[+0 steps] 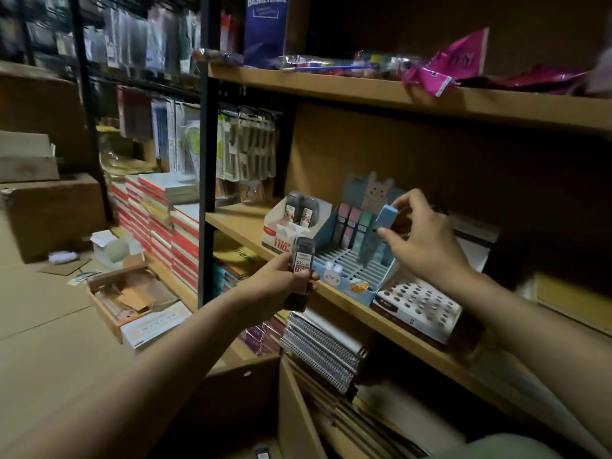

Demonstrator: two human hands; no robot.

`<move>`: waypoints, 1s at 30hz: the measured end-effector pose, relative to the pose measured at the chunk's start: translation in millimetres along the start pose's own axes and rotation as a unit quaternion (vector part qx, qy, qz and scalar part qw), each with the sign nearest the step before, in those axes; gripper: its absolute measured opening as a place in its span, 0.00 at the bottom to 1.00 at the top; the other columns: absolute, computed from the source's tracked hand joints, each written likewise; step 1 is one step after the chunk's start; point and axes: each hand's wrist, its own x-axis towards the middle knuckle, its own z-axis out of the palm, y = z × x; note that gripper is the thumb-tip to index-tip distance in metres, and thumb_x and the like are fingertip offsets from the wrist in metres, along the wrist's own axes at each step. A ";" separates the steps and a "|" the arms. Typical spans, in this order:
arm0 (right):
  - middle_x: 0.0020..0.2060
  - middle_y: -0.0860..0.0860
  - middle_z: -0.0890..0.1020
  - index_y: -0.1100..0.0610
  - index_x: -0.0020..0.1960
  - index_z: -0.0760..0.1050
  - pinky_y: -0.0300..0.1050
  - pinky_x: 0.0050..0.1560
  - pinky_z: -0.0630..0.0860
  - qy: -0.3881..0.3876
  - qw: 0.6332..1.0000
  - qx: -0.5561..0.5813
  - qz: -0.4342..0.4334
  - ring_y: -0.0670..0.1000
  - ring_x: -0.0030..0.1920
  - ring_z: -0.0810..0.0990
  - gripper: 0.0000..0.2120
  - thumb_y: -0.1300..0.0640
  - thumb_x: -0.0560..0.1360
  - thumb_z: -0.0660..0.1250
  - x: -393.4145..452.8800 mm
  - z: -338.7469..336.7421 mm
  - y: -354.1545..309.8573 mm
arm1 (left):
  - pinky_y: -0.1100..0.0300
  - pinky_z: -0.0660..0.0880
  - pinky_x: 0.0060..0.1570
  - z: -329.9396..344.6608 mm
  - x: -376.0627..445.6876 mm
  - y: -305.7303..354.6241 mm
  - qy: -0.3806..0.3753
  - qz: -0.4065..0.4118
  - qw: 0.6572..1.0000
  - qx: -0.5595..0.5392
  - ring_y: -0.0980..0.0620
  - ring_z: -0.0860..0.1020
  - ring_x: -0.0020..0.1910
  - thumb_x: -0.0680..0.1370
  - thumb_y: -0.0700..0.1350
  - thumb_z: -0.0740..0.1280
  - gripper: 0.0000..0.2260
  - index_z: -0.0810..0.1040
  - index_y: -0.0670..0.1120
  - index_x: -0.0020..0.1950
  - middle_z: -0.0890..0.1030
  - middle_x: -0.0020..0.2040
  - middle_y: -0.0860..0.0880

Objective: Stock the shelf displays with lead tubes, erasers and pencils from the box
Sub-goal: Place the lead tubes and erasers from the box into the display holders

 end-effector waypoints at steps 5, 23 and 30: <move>0.49 0.52 0.80 0.55 0.59 0.69 0.29 0.37 0.70 0.020 0.995 -0.092 -0.037 0.49 0.46 0.80 0.18 0.61 0.73 0.73 34.4 -23.8 5.4 | 0.53 0.78 0.49 14.4 23.0 9.5 -0.006 0.050 0.997 0.051 0.49 0.79 0.51 0.81 0.36 0.60 0.13 0.71 0.50 0.62 0.78 0.56 0.45; 0.41 0.52 0.81 0.53 0.48 0.74 0.49 0.41 0.78 -0.030 0.924 -0.381 -0.004 0.55 0.43 0.80 0.06 0.54 0.74 0.69 63.8 11.3 41.1 | 0.46 0.75 0.61 10.4 80.3 -30.2 -0.011 0.043 0.998 0.049 0.42 0.79 0.56 0.80 0.38 0.61 0.12 0.68 0.47 0.63 0.79 0.54 0.39; 0.42 0.52 0.81 0.54 0.51 0.76 0.50 0.45 0.79 -0.043 0.923 -0.383 0.008 0.55 0.45 0.80 0.08 0.52 0.75 0.70 60.4 13.6 39.8 | 0.57 0.76 0.45 10.8 82.4 -32.2 -0.006 0.045 0.997 0.055 0.47 0.81 0.51 0.80 0.38 0.61 0.10 0.68 0.47 0.61 0.81 0.50 0.42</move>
